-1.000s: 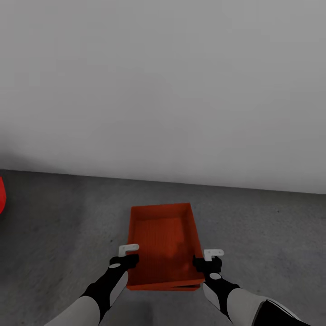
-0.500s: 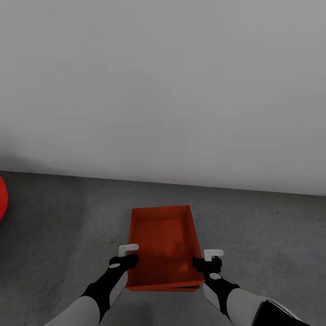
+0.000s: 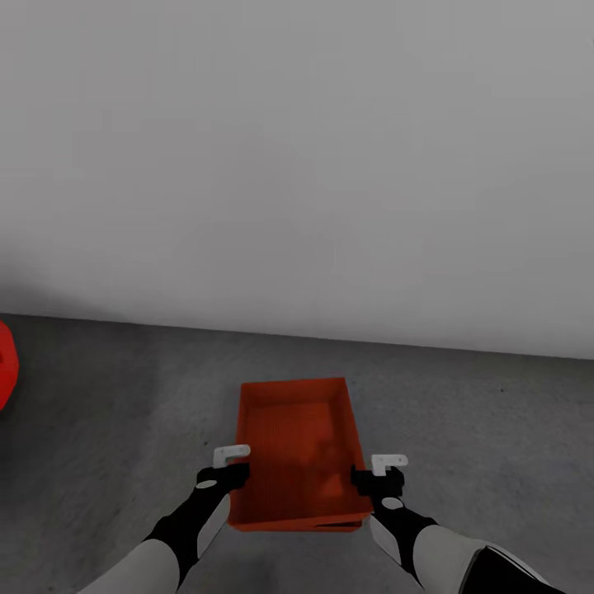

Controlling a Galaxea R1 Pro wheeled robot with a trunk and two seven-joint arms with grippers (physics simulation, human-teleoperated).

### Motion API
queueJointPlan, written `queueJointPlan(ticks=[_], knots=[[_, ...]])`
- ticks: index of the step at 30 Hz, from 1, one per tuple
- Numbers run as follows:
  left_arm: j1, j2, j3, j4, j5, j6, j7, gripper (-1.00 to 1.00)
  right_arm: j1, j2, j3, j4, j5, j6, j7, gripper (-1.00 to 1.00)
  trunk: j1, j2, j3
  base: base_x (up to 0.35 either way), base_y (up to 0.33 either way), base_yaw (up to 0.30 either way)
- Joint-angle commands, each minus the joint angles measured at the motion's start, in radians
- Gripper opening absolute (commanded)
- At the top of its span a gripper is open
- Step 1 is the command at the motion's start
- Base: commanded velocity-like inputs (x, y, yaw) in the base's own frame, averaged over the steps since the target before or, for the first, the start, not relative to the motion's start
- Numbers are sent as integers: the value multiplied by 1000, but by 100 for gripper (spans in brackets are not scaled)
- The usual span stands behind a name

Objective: Move the two storage containers from the living room to the garage. In the garage, place one container on the floor and stack the other container on top of it (either order is fine).

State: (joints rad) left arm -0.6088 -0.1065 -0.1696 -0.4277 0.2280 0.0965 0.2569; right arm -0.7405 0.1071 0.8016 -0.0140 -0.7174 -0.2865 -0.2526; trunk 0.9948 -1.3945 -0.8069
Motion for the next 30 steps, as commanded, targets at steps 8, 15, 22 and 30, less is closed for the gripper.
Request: queueJointPlan(ticks=[8, 15, 22, 30], knots=[[0, 8, 80, -4, 10, 4, 8, 100, 0, 0, 8, 0, -8, -2, -4, 100, -31, 56, 24, 0, 0, 0], [0, 13, 118, -3, 9, 3, 8, 100, 0, 0, 8, 0, -7, -2, -4, 100, -58, 105, 46, 0, 0, 0], [0, 14, 120, -2, 8, 3, 8, 100, 0, 0, 8, 0, -7, -2, -4, 100, -84, 154, 68, 0, 0, 0], [0, 14, 120, -1, 8, 3, 8, 100, 0, 0, 8, 0, -7, -2, -4, 100, -115, 210, 93, 0, 0, 0]])
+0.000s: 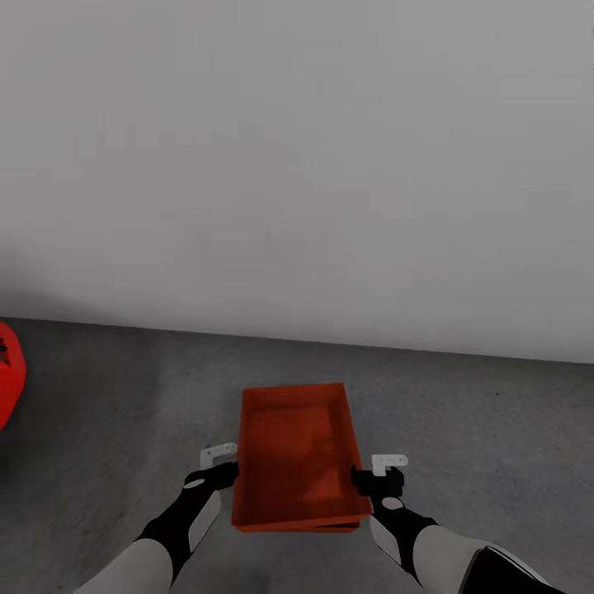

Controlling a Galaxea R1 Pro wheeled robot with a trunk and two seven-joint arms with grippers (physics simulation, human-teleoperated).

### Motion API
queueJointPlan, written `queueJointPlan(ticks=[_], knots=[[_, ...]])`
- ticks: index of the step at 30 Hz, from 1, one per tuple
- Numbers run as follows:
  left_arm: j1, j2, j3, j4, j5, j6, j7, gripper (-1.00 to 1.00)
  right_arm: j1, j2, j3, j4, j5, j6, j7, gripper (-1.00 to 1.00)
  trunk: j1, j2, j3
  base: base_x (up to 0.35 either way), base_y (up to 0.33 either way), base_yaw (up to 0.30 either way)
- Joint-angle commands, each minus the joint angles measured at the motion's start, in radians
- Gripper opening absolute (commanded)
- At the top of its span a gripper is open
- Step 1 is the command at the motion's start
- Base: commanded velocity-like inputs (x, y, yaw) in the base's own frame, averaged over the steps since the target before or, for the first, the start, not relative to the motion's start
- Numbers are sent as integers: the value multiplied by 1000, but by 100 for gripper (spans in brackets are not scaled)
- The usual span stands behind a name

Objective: Move the two storage containers from the living room to the garage. In the garage, place one container on the floor and stack the other container on top of it (either order is fine).

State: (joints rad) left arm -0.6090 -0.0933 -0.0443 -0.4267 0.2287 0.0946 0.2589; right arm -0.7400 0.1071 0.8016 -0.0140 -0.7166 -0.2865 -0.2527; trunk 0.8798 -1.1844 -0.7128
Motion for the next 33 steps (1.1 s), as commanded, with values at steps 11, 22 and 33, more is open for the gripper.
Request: queueJointPlan(ticks=[11, 22, 33], knots=[[0, 0, -3, -3, 9, 5, 6, 100, -1, 0, 8, 0, -8, -2, -4, 100, -42, 77, 34, 0, 0, 0], [0, 0, -3, -1, 9, 5, 5, 100, -1, -1, 8, 0, -8, -2, -4, 100, -84, 154, 68, 0, 0, 0], [0, -1, -7, -4, 9, 5, -5, 100, 0, 0, 8, 1, -9, -2, -3, 100, -115, 210, 93, 0, 0, 0]])
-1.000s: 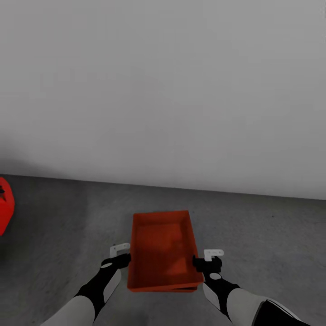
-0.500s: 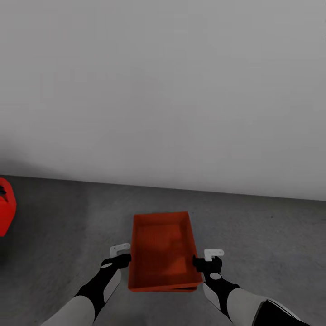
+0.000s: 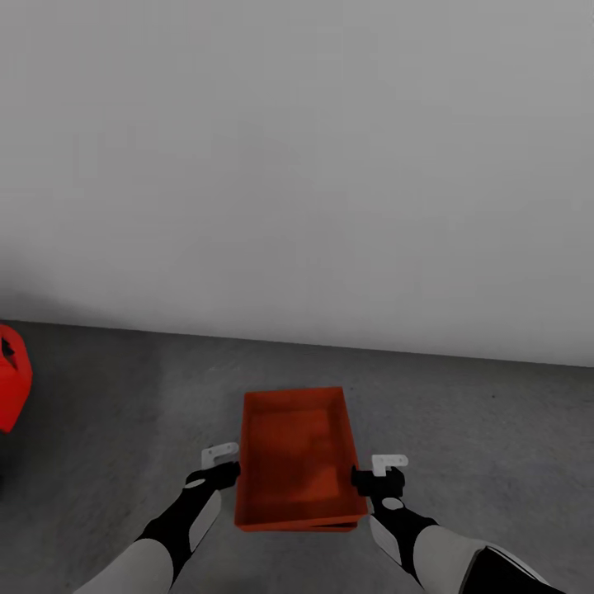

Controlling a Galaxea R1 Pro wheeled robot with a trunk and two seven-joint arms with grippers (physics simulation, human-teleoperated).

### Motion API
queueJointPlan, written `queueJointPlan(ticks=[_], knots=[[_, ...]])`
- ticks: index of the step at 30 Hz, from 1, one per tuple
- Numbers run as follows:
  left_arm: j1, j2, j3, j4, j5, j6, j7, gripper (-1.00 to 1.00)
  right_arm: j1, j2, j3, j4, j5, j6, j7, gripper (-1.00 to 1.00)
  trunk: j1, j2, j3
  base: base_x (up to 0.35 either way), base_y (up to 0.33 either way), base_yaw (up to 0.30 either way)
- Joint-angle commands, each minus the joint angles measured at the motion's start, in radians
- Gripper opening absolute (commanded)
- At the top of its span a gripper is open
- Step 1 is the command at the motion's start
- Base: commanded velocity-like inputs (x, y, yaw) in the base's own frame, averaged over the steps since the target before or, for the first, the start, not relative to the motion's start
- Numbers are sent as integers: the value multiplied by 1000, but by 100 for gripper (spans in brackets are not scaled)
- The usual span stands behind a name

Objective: Move the two storage containers from the living room to the garage. In the garage, place one container on the floor and stack the other container on top of it (either order is fine).

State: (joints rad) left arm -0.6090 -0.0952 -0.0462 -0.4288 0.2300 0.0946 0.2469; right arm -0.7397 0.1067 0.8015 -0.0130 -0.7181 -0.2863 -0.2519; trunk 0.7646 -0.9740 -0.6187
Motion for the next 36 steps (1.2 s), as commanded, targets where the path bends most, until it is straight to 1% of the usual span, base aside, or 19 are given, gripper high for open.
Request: queueJointPlan(ticks=[1, 9, 12, 36], knots=[[0, 0, -6, -3, 8, 5, 7, 100, 0, 0, 8, 0, -7, -2, -3, 100, 0, -1, -1, 0, 0, 0], [0, -1, -9, 3, 4, 6, 12, 100, 0, 2, 8, 1, -7, -2, -3, 100, 0, -1, -1, -6, 0, 0], [0, -1, -9, 8, 5, 7, 14, 100, 0, 2, 8, 1, -7, -2, -3, 100, 0, -1, -1, -157, 0, 0], [0, -3, -13, 13, -4, 11, 18, 100, 0, 2, 8, 1, -7, -2, -3, 100, 0, -1, -1, -333, 0, 0]])
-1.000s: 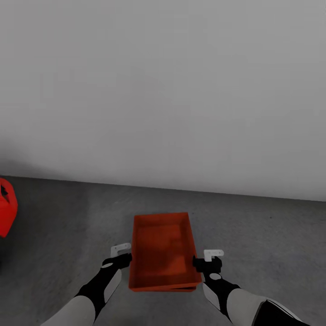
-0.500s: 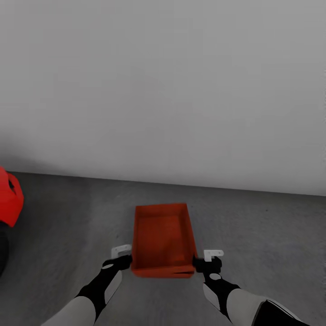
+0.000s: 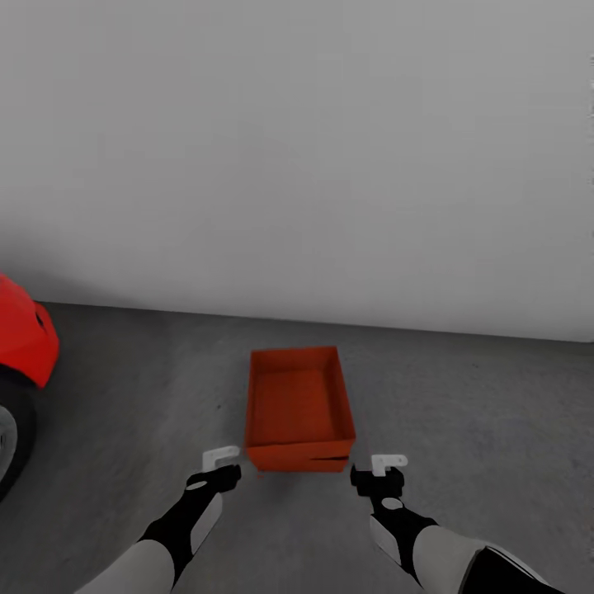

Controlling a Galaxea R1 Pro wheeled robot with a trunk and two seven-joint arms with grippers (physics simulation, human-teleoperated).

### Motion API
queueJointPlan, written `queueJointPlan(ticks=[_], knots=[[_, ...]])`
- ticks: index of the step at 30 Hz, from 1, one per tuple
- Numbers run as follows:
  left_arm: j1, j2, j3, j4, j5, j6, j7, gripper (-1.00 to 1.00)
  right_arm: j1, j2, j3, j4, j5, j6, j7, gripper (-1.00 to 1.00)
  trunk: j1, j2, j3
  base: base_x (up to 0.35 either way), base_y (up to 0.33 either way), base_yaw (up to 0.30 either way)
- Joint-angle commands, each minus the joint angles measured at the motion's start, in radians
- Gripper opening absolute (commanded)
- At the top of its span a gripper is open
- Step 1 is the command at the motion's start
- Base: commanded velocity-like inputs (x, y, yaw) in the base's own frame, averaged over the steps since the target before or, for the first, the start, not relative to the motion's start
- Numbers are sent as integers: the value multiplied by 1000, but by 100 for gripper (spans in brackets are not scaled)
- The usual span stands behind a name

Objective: Move the two storage containers from the living room to the garage. In the garage, place one container on the floor and stack the other container on top of it (either order is fine).

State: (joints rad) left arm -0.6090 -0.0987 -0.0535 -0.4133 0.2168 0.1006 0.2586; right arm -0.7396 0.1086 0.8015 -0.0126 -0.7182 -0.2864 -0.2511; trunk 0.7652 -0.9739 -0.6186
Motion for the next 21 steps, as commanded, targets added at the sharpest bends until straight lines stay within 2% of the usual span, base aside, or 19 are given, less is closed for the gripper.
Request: queueJointPlan(ticks=[1, 21], knots=[[0, 1, -6, -2, 9, 5, 7, 100, 0, 0, 8, 0, -7, -2, -4, 100, -1, -1, -1, -347, 0, 0], [0, 0, -8, 0, 9, 3, 5, 100, -1, -7, 8, 5, -5, 4, -16, 100, -1, -1, -1, -330, 0, 0]])
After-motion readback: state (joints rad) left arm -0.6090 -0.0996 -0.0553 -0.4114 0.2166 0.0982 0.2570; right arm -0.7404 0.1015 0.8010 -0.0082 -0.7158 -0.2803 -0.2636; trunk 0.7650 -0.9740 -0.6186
